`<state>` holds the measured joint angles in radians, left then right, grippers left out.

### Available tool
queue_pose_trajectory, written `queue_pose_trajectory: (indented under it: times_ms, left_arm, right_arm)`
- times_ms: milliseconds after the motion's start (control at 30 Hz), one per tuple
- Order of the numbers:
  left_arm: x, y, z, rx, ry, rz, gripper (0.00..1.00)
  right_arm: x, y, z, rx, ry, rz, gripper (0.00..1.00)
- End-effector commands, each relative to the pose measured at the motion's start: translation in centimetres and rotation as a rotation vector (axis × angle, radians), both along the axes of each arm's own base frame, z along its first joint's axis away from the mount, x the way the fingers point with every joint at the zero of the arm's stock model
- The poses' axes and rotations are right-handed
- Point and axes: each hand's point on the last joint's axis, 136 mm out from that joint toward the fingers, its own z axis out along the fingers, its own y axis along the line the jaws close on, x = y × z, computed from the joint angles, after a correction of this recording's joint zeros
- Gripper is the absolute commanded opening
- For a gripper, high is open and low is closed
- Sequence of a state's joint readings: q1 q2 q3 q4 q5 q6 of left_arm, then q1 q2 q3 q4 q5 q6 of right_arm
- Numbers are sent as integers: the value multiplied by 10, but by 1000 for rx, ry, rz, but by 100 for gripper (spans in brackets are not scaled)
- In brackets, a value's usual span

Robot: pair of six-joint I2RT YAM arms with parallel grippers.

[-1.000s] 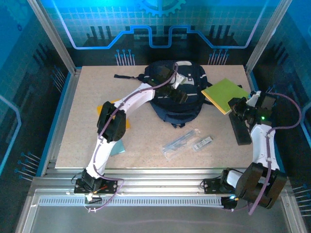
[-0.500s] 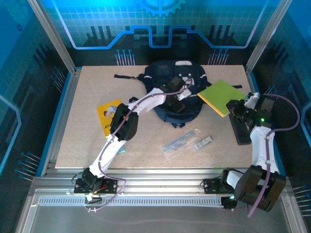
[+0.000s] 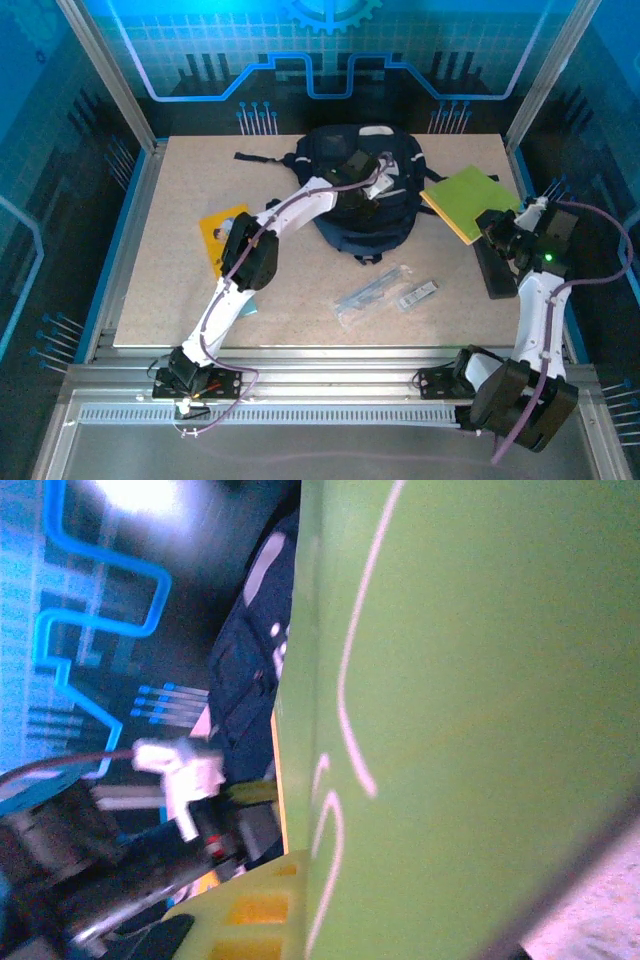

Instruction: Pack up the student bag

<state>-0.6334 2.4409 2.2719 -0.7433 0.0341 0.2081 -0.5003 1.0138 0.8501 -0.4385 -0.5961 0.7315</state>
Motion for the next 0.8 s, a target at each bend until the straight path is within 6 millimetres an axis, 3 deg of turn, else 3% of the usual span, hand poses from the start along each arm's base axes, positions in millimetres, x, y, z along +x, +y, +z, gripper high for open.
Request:
queue_pose_trajectory:
  times_ms: [0, 167, 300, 533, 767]
  left_arm:
    - [6, 11, 94, -245, 18, 156, 0]
    - [23, 37, 136, -458, 111, 305, 0]
    - [27, 38, 158, -592, 174, 333, 0]
    - [22, 22, 186, -738, 252, 337, 0]
    - [10, 8, 204, -792, 265, 305, 0]
  right_arm:
    - [-8, -14, 7, -46, 2, -56, 0]
    - [-15, -16, 8, -85, 11, -78, 0]
    - [-13, 3, 7, -29, -26, -7, 0]
    - [11, 84, -10, 43, -61, 158, 0]
    - [63, 150, -23, 25, -105, 241, 0]
